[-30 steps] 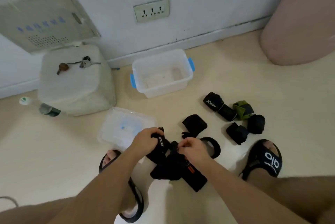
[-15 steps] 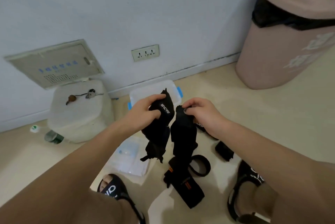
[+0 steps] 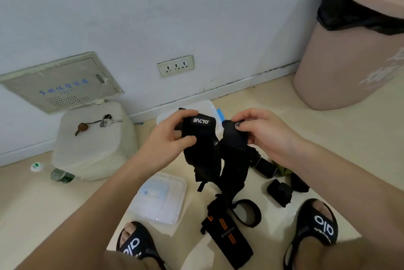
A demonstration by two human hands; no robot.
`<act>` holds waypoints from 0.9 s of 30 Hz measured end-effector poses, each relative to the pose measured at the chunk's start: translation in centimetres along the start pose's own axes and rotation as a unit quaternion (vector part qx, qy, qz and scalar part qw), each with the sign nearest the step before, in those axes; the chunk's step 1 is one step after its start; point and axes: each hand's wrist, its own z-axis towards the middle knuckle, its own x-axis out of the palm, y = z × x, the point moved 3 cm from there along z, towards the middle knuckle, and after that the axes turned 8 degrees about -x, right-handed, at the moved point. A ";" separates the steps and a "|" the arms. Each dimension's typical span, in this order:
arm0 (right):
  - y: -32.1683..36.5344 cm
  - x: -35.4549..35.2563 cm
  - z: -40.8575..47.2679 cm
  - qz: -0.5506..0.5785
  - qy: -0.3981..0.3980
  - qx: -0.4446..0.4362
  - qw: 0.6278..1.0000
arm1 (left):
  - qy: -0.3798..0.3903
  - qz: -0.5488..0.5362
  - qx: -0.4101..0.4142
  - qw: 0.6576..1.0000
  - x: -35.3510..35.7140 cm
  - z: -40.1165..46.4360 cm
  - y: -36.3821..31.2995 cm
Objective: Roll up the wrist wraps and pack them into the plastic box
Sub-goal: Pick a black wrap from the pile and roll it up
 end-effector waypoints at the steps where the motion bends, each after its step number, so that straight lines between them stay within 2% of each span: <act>1: 0.3 -0.2 0.0 -0.008 0.001 -0.004 1.000 | -0.005 -0.013 0.008 1.000 0.1 0.2 0.0; 5: 0.9 -0.2 -0.3 0.000 -0.002 -0.010 1.000 | -0.055 -0.050 0.030 0.997 0.1 1.0 -0.4; 10: 1.2 1.3 -0.8 0.023 -0.012 -0.014 1.000 | -0.021 -0.128 0.000 0.992 0.0 0.9 -0.3; 14: 1.3 2.5 -1.2 0.028 -0.022 -0.022 0.999 | -0.017 -0.117 -0.025 0.993 -0.5 0.4 -0.4; 21: 1.5 2.7 -2.0 0.018 -0.024 -0.021 0.999 | -0.052 -0.088 0.020 0.995 -0.6 -0.9 -1.2; 27: 0.9 3.4 -2.2 0.083 0.062 0.040 0.994 | -0.058 -0.078 0.040 0.995 0.0 -1.4 -1.8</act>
